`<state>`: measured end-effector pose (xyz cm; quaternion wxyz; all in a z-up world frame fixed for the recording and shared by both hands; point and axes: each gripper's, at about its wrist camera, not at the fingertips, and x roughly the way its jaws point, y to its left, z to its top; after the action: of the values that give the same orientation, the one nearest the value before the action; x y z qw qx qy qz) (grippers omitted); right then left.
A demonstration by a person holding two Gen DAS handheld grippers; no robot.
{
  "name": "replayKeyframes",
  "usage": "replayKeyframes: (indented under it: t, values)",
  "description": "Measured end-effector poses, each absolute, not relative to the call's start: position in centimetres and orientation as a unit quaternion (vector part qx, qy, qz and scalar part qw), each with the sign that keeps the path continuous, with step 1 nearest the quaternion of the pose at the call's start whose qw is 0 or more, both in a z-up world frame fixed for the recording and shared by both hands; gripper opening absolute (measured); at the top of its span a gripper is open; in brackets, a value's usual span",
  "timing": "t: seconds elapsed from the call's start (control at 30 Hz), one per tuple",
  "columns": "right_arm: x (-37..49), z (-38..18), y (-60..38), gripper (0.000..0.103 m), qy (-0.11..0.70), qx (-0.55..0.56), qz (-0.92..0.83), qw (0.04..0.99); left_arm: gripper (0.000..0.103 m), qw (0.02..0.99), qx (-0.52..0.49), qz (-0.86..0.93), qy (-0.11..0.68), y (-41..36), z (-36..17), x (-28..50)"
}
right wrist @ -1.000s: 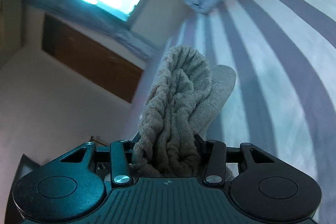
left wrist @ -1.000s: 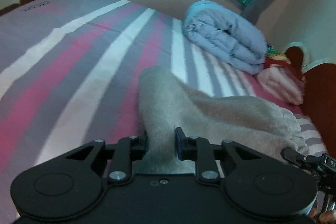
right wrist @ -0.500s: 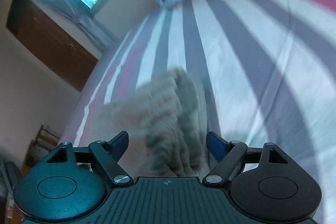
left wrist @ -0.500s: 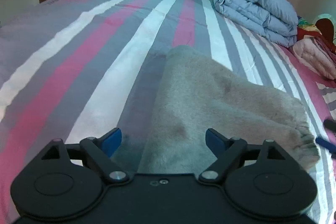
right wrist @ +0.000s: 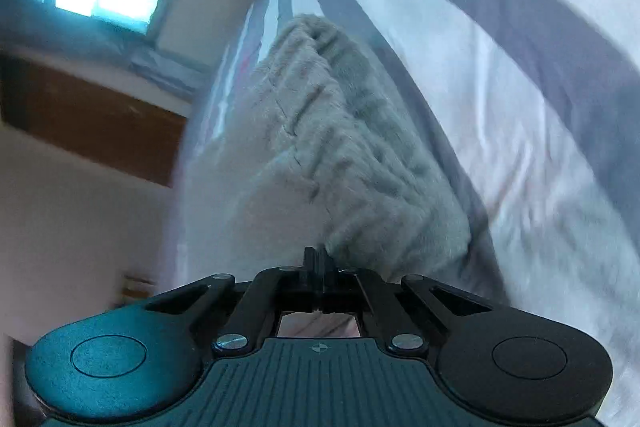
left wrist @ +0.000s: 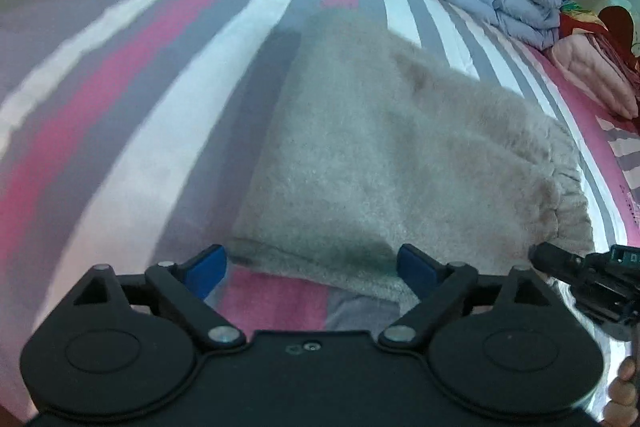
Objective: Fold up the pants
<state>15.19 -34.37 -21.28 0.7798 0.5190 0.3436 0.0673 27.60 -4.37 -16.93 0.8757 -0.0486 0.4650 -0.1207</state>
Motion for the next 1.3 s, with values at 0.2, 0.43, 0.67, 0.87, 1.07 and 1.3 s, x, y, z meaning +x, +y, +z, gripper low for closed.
replayKeyframes:
  t: [0.2,0.43,0.67,0.87,1.07,1.3]
  values:
    - [13.0,-15.9,-32.5,0.083,0.304,0.462,0.089,0.828,0.087,0.891,-0.041,-0.122,0.434,-4.0,-13.5,24.1]
    - [9.2,-11.6,-31.0,0.091,0.276,0.4,0.047,0.872,0.093,0.906,-0.026,-0.105,0.409,-3.6,-10.2,19.7]
    - [5.0,-8.6,-31.0,0.103,0.283,0.343,0.01,0.896,0.097,0.921,0.0,-0.098,0.377,-3.7,-6.4,13.6]
    - [0.5,-7.0,-28.8,0.103,0.291,0.304,0.031,0.907,0.097,0.932,0.04,-0.1,0.345,-3.7,-4.0,7.5]
    - [-5.0,-5.4,-25.5,0.103,0.242,0.249,0.047,0.937,0.097,0.942,0.074,-0.105,0.31,-3.5,-2.5,1.4]
    - [-12.7,-2.8,-23.2,0.103,0.148,0.19,0.056,0.969,0.097,0.96,0.045,-0.107,0.253,-1.3,-0.1,-4.9]
